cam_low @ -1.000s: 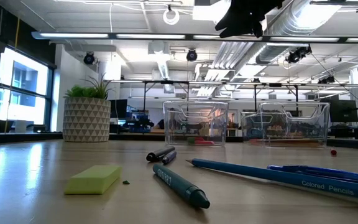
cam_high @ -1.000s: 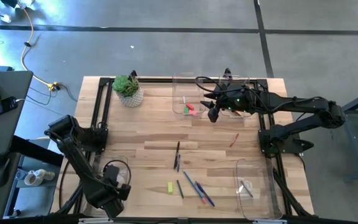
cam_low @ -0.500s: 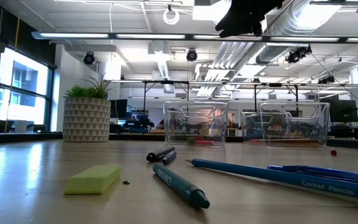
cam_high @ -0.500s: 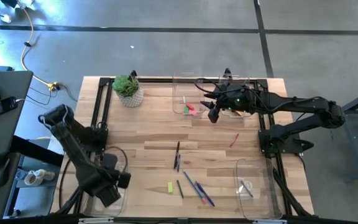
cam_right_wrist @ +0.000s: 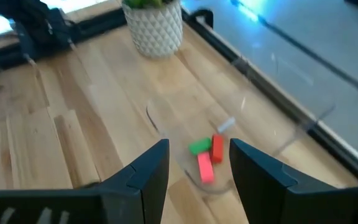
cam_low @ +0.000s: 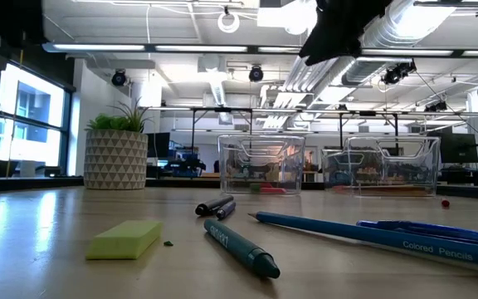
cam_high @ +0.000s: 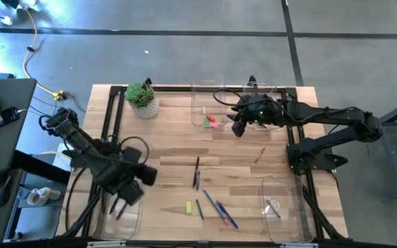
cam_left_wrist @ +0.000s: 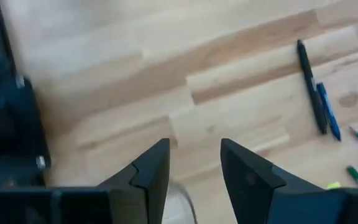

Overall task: Sort crayons/erasers/pens/pencils in bins
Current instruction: Put the black pen into the bottom left transparent bin

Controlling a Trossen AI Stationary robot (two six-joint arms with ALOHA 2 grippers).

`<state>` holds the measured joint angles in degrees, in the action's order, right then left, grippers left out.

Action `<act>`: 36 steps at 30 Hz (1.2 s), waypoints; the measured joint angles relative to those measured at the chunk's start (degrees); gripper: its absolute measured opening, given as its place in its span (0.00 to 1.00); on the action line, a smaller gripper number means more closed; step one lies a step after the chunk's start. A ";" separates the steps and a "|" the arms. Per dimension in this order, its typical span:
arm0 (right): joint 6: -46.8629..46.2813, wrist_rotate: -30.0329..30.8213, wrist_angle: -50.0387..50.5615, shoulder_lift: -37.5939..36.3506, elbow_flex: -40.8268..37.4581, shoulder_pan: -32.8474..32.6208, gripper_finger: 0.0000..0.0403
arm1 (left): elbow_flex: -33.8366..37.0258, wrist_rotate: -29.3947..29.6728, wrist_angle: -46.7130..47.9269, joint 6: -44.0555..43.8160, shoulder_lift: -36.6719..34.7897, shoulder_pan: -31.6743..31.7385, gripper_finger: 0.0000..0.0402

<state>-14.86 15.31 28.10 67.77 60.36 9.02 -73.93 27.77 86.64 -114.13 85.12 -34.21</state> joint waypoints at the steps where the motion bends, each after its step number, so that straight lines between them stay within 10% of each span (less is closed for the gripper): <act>1: -0.69 0.00 1.41 0.00 0.00 0.00 0.40 | 0.00 0.30 -0.46 2.74 0.00 1.37 0.33; 15: -8.69 -0.85 20.38 0.00 0.00 0.00 0.40 | 0.00 1.44 -17.18 29.46 0.00 20.14 0.33; 36: -9.21 -0.94 21.24 0.00 0.00 0.00 0.40 | -12.32 -0.11 -40.09 61.34 0.63 34.23 0.33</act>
<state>-24.08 14.37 49.34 67.77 60.36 9.02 -86.26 27.66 46.55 -52.80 85.76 0.02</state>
